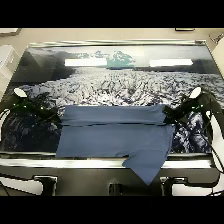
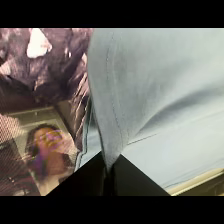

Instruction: Fold the clothes and pants, and hang the long-sleeved shirts on hangers.

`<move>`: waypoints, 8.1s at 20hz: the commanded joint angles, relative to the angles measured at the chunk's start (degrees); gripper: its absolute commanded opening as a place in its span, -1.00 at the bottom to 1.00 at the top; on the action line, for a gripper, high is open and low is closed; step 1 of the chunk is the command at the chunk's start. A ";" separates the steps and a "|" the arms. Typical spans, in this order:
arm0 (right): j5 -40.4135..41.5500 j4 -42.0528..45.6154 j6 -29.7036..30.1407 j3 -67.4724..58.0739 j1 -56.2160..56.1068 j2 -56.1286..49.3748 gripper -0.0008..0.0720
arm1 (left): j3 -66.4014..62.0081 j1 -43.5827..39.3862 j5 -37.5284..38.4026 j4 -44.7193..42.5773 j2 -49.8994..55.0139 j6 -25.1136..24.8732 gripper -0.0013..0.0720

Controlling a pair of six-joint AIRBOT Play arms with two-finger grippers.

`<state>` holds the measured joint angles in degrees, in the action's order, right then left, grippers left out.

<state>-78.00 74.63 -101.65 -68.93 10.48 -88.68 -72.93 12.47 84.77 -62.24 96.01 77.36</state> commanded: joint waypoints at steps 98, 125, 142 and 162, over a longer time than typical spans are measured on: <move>-13.29 -16.22 15.61 -18.29 13.57 -10.36 0.97 | -27.93 6.58 14.58 2.49 11.87 3.98 0.90; -3.45 -27.02 19.08 -7.30 2.64 -5.92 -0.88 | -22.16 -25.83 -12.81 4.81 -5.09 4.63 -0.90; -8.68 -29.40 4.11 -7.30 -2.21 26.91 -0.88 | -12.37 -57.24 -46.93 48.41 16.70 10.12 -0.91; 14.12 -38.99 5.42 -7.30 -24.15 6.64 -0.88 | -12.33 -20.50 -27.80 8.68 -8.50 9.18 -0.92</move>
<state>-72.66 38.72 -95.61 -76.18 -7.01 -75.40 -85.25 -16.32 50.61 -46.92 94.02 86.56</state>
